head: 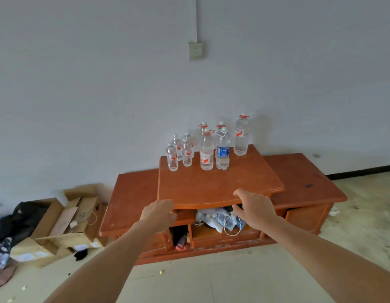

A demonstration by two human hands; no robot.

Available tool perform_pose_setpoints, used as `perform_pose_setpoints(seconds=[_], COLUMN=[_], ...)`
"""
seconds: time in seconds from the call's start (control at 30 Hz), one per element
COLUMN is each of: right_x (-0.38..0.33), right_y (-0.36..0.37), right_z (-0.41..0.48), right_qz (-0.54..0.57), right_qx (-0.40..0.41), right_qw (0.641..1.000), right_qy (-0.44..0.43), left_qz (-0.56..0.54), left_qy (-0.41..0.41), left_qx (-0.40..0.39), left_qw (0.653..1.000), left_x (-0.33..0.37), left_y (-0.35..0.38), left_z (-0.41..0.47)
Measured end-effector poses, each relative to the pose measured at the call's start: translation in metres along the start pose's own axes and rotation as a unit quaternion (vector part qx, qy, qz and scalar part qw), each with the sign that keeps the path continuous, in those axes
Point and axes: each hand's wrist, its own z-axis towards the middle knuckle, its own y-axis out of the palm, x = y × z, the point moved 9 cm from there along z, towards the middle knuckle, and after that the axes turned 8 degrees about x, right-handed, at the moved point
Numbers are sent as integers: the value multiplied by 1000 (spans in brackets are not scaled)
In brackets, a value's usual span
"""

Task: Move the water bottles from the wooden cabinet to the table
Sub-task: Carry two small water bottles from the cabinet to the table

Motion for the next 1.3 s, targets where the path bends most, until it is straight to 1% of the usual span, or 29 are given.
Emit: perform_pose_setpoints(seconds=[0.1, 0.23, 0.37, 0.5, 0.6, 0.7, 0.8, 0.93, 1.07, 1.17, 1.3], right_x=[12, 18, 26, 26, 21, 5, -16, -27, -34, -35, -34], right_y=[22, 68, 114, 150, 174, 199, 233, 269, 300, 326, 365], right_z=[52, 137, 224, 322, 381, 415, 456, 497, 538, 560, 573], right_qz=[5, 21, 38, 54, 56, 69, 53, 40, 11, -19, -59], right_qx=[-11, -24, -40, -52, -74, -105, -121, -123, -129, -137, -179], right_qw=[1000, 999, 998, 994, 992, 988, 984, 987, 989, 990, 981], right_qy=[-3, -23, -43, -77, -82, -96, -118, -91, -64, -42, -41], left_qz=[9, 5, 2, 3, -10, -16, -24, -18, -40, -40, -16], left_qy=[4, -13, -54, -99, -125, -140, -150, -139, -108, -63, 16], left_qx=[-11, -13, -18, -8, -13, -27, -33, -44, -29, -21, -45], left_qw=[1000, 1000, 998, 995, 992, 990, 988, 989, 993, 997, 999], left_x=[-3, -20, -45, -69, -86, -103, -135, -166, -177, -173, -161], left_y=[8, 22, 30, 22, 27, 37, 43, 49, 53, 65, 94], left_z=[51, 134, 216, 298, 334, 354, 392, 447, 510, 551, 586])
